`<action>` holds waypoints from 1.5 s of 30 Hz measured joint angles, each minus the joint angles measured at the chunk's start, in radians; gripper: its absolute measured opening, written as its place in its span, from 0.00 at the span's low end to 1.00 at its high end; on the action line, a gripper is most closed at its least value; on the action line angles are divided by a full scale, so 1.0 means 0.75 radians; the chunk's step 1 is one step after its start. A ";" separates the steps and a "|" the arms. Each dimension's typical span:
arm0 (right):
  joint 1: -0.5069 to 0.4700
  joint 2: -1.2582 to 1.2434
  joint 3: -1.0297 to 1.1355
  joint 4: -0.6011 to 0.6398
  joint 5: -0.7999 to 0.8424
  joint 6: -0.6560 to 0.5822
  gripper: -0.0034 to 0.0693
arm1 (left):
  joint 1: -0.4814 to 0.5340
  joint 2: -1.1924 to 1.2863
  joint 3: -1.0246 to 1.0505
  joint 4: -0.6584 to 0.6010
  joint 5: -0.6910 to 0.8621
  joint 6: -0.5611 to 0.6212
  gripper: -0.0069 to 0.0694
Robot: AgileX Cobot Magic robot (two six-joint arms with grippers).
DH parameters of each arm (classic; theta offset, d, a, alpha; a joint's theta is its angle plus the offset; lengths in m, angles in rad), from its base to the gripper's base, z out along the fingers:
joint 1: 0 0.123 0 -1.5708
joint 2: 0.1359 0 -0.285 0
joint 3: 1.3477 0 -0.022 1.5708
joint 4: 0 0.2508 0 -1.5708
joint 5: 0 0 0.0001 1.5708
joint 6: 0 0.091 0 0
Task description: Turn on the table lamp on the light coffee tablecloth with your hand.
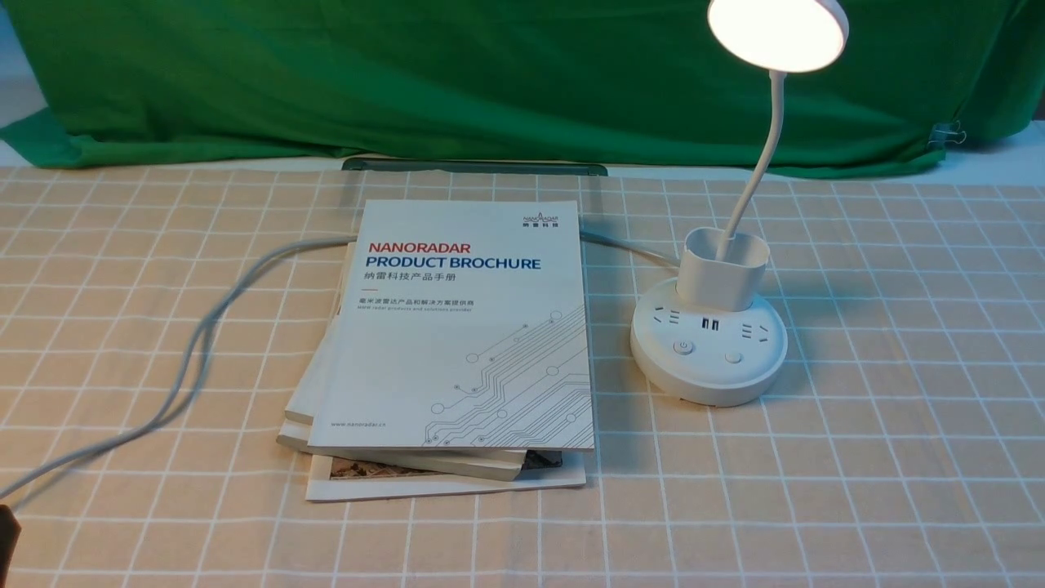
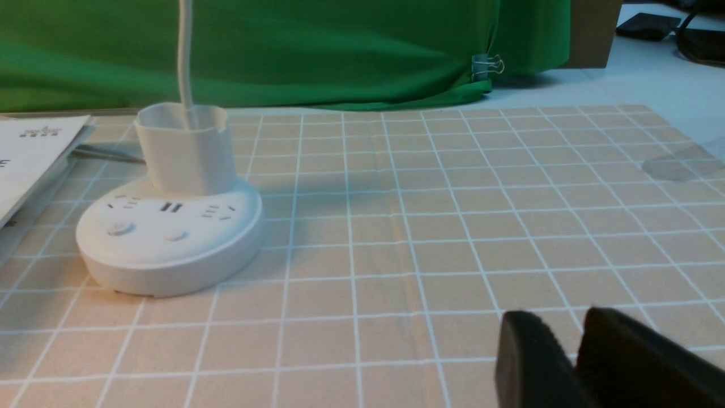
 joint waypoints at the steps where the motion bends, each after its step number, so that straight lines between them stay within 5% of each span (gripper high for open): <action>1: 0.000 0.000 0.000 0.000 0.000 0.001 0.33 | 0.000 0.000 0.000 0.000 0.000 0.000 0.12; 45: 0.000 0.000 0.000 0.000 0.001 0.002 0.37 | 0.000 0.000 0.000 0.000 0.000 0.000 0.12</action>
